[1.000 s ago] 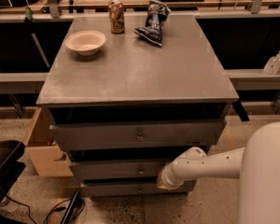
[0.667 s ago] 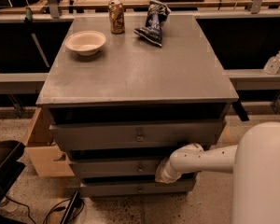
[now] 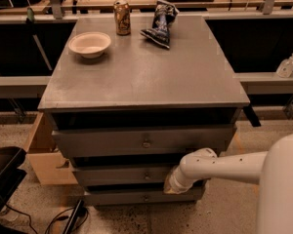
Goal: Close middle drawer
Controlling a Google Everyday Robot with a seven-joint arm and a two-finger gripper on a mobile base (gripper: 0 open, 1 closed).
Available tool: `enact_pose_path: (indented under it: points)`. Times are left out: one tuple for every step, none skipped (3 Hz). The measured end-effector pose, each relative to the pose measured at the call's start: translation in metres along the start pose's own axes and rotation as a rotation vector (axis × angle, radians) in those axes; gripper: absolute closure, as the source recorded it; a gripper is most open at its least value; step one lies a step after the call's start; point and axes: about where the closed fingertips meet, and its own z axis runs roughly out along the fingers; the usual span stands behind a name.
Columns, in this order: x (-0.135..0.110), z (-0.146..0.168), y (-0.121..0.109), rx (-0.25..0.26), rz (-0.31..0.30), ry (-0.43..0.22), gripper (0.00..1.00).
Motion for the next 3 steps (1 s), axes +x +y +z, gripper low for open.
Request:
enact_pose_path:
  points:
    - [0.003, -0.055, 0.031, -0.05, -0.002, -0.04, 1.0]
    - [0.021, -0.118, 0.046, 0.008, 0.052, -0.108, 1.0]
    - [0.054, -0.168, 0.04, 0.144, 0.182, -0.192, 1.0]
